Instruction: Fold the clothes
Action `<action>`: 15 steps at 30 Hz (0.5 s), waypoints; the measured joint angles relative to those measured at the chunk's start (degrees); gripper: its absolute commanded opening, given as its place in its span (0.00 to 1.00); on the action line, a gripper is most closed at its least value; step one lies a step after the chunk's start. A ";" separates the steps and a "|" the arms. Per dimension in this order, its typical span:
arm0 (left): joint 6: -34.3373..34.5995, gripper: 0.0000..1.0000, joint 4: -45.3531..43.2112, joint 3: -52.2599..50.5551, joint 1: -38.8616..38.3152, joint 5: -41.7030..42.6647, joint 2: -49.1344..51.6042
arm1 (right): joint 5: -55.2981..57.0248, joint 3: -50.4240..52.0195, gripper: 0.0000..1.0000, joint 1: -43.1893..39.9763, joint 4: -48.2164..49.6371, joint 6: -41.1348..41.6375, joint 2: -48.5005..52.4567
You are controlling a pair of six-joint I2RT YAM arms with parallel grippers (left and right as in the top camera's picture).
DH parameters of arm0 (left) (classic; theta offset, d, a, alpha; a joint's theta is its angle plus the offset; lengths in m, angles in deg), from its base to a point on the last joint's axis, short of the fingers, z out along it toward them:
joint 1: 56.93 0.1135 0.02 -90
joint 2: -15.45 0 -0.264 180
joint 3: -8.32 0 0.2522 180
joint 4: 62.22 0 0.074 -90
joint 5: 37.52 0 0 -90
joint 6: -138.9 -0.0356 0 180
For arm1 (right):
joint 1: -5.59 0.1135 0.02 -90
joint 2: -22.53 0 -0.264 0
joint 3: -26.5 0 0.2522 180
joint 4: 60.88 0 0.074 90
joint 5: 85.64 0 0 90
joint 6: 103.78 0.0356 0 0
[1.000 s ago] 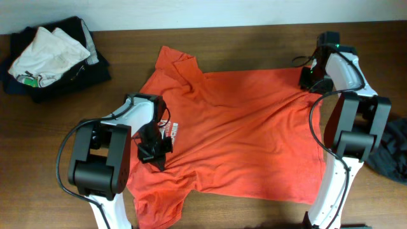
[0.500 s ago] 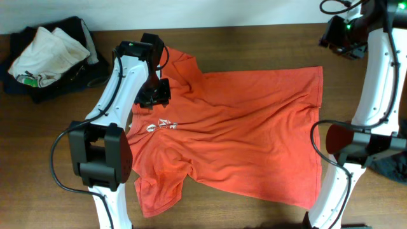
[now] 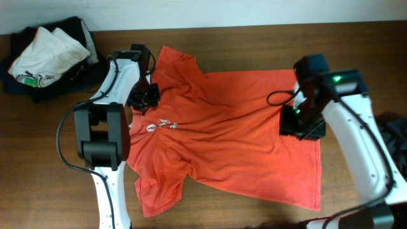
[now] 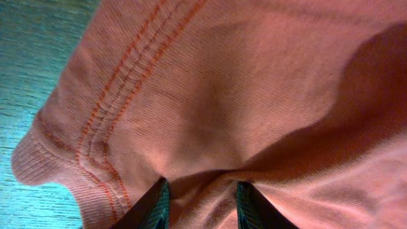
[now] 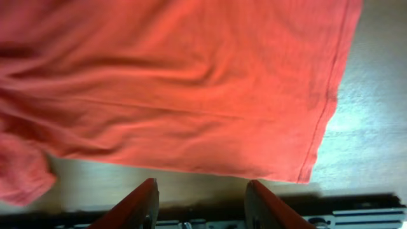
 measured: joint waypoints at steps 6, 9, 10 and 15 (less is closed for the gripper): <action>0.48 0.24 1.31 1.77 4.61 3.50 1.55 | 0.72 18.88 0.64 0.02 17.64 1.36 0.07; 1.07 0.24 1.31 1.92 8.15 4.76 1.73 | 2.29 21.84 0.57 0.00 23.21 1.36 0.13; 1.14 0.24 1.29 1.99 9.01 4.87 1.77 | 2.73 22.32 0.57 -0.24 24.41 1.36 0.33; 4.26 0.13 1.16 2.40 12.24 -2.27 1.81 | 3.19 22.71 0.56 -2.58 27.12 1.42 3.72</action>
